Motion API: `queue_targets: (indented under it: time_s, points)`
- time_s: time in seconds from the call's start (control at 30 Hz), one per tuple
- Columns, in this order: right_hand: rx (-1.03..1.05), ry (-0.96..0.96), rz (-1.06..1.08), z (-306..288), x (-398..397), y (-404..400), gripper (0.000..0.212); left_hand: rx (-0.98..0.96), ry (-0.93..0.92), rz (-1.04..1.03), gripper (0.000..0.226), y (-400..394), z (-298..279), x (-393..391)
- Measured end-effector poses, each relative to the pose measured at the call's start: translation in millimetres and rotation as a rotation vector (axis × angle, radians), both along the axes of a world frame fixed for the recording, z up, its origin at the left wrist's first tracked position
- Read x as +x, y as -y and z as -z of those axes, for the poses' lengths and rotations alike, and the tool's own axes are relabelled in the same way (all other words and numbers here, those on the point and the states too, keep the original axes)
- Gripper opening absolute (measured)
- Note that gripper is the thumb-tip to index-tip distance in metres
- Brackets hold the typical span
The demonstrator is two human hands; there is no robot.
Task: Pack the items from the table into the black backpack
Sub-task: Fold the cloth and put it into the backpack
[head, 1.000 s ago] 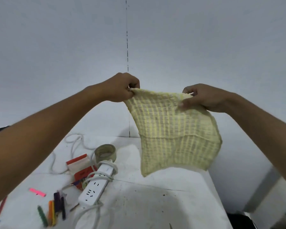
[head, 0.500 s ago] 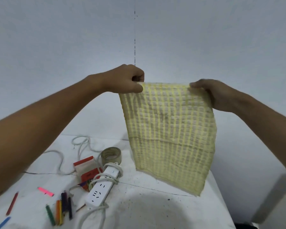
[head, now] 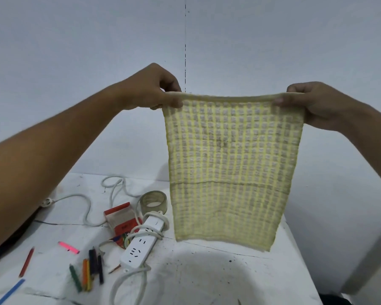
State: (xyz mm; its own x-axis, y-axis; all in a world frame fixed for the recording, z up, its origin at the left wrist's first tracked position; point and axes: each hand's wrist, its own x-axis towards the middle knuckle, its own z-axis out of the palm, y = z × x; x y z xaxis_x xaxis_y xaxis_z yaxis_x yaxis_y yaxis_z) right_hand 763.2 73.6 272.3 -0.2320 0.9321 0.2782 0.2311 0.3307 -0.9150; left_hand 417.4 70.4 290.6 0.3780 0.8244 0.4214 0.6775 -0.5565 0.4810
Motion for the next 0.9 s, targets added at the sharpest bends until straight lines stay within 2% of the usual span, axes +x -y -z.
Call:
queue_targets:
  time_s: [0.13,0.33,0.5,0.6,0.73,0.9]
  points:
    - [-0.038,0.0,0.044,2,4,-10,0.03,-0.093,0.192,-0.036,0.016,-14,8,-3]
    - [-0.016,0.208,0.245,17,6,-46,0.022,-0.163,0.424,-0.096,0.003,-52,36,5]
    - [0.179,0.342,0.544,47,-4,-84,0.022,-0.183,0.606,-0.084,0.005,-91,71,16]
    - [0.25,0.233,0.605,52,-6,-92,0.019,-0.113,0.675,-0.11,0.006,-102,82,19]
    - [0.322,0.084,0.562,47,-2,-77,0.021,-0.016,0.734,-0.045,0.007,-90,81,18]
    - [0.315,0.082,0.453,50,10,-34,0.018,-0.041,0.758,0.038,0.012,-47,93,16]
